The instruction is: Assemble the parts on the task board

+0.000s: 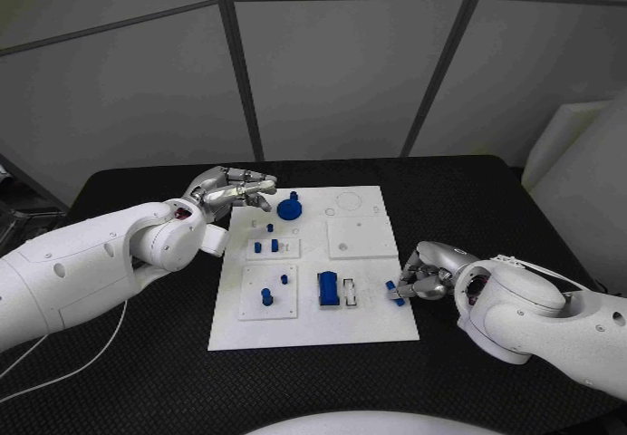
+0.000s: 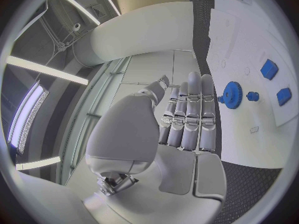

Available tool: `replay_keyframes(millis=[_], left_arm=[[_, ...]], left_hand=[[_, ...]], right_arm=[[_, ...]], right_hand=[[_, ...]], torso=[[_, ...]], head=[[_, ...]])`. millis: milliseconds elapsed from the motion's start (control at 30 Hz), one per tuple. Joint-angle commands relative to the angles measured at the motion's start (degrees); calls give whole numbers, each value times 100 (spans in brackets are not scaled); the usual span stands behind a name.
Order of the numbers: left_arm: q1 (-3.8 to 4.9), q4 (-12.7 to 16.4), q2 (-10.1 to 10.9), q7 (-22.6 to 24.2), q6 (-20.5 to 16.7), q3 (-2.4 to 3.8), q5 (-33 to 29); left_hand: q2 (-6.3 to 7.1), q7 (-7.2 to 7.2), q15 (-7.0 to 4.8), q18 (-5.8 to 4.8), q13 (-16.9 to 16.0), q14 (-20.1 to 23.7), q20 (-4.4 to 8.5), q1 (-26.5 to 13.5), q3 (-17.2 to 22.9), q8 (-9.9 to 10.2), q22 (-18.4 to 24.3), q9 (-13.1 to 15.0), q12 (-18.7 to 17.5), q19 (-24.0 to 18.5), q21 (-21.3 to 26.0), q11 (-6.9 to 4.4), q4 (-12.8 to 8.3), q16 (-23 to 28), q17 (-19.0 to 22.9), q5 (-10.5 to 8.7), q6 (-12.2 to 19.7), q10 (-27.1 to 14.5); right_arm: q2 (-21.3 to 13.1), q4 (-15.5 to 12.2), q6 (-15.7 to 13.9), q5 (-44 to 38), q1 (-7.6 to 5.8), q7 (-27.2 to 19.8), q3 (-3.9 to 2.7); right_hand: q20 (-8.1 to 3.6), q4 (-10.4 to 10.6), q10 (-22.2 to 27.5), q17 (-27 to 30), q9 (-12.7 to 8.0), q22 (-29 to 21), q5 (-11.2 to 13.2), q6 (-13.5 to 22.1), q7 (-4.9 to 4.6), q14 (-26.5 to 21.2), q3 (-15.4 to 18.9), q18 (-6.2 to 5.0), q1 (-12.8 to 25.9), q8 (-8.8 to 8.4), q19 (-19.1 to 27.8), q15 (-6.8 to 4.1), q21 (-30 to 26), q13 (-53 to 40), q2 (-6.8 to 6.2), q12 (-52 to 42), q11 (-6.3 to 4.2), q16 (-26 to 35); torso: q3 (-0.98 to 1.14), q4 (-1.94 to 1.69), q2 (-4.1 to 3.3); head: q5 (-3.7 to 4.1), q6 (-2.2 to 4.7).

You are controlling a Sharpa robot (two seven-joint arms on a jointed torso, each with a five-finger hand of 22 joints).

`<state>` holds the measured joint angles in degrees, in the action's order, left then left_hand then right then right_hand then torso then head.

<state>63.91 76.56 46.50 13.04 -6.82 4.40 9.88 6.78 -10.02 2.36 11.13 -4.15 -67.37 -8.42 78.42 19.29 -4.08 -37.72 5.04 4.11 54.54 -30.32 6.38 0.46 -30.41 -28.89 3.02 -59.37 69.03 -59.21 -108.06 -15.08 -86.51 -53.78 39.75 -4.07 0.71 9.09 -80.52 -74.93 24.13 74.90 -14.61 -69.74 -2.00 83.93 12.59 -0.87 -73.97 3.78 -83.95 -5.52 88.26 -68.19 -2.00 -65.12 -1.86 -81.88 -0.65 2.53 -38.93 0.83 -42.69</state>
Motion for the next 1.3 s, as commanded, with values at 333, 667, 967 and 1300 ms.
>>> replay_keyframes(millis=[333, 667, 967, 1300], left_arm=[[6, 9, 10, 74, 51, 4, -11], [6, 18, 20, 73, 46, 5, -11], [3, 13, 18, 73, 44, 5, -11], [1, 21, 25, 71, 42, 5, -11]], left_hand=[[15, -6, 8, -82, -7, 15, -15, -3, -37, 25, 12, -5, -7, 49, 28, -2, 0, 26, 4, -23, 19, -29], [8, -7, 9, -83, -8, 15, -16, -11, -42, 24, 16, -6, -6, 52, 34, -1, 8, 27, 3, -22, 19, -30], [6, -6, 9, -82, -8, 15, -16, -8, -41, 23, 17, -6, -6, 52, 35, -2, 7, 28, 3, -22, 19, -30], [6, -6, 9, -82, -8, 15, -16, -8, -41, 23, 17, -6, -6, 52, 35, -2, 7, 28, 3, -22, 19, -30]], right_arm=[[215, 61, 578, -657, 51, 270, 25], [298, 88, 720, -941, 60, 376, 34], [216, -76, -97, -234, 59, 205, 34], [184, -214, -1306, 757, 55, -400, 31]], right_hand=[[-35, -266, 4, -625, -32, 1441, -429, -66, 35, 397, -132, 57, -534, -2, -563, -53, 55, -48, 112, -44, -62, -32], [-52, -427, 1, -647, -79, 1451, -711, -90, 54, 402, -215, 61, -779, -8, -569, -69, 71, -70, 279, -58, -82, -49], [-70, -577, 0, -665, -132, 1448, -1494, -105, 70, 405, -308, 60, -874, -1, -568, -83, 65, -56, 409, -27, -97, -59], [-72, -552, -58, -754, -144, 1485, -1890, -100, 69, 428, -295, 76, -703, -2, -590, -85, 131, -122, 377, -105, -97, -139]], torso=[[-3, -5, 8], [-2, -4, 15], [-3, 10, 12], [-2, 1, -3]], head=[[-27, -10], [-68, 3], [-97, 23], [-113, 19]])
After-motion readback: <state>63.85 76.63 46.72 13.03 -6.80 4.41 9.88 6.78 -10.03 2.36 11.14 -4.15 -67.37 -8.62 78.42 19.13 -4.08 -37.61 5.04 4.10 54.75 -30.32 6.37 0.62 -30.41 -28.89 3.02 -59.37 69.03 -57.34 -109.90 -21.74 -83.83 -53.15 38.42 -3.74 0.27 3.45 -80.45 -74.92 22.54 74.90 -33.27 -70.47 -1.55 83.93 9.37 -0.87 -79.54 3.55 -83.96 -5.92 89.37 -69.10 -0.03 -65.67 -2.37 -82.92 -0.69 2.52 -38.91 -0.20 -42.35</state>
